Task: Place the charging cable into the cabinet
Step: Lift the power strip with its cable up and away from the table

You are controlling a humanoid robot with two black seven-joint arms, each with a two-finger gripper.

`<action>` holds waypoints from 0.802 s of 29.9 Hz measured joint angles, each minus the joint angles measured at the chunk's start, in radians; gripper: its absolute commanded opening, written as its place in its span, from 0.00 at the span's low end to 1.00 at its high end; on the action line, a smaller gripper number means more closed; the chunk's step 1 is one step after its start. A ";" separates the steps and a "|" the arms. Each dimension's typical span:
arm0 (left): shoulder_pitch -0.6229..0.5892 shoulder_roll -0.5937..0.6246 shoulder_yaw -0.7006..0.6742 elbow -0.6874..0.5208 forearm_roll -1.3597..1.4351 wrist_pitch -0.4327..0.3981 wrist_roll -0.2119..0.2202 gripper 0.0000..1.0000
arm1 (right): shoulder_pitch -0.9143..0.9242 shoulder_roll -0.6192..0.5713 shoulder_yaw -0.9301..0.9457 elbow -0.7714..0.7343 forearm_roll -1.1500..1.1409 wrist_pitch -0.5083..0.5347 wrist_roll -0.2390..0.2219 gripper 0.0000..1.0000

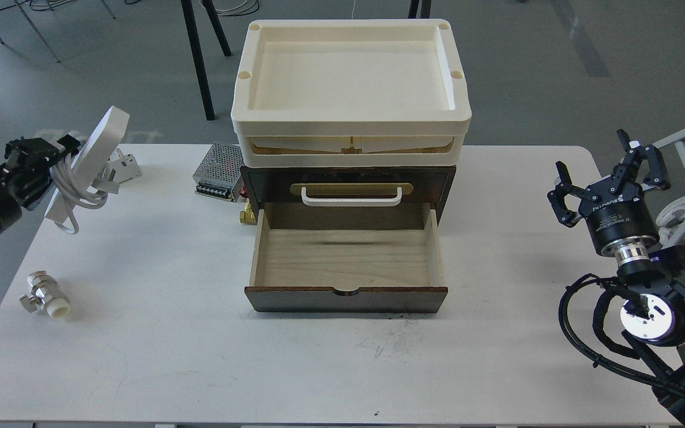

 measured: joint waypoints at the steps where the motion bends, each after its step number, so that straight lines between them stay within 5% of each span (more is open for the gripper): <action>1: 0.001 0.016 -0.015 -0.013 -0.009 -0.004 0.000 0.09 | 0.000 0.000 0.000 0.000 0.000 0.000 0.000 0.99; 15: -0.002 0.211 -0.286 -0.197 -0.007 -0.206 0.000 0.09 | 0.000 0.000 0.000 0.000 0.000 0.000 0.000 0.99; 24: -0.136 0.249 -0.308 -0.391 0.234 -0.241 -0.001 0.09 | 0.000 0.000 0.000 0.000 0.000 0.000 0.000 0.99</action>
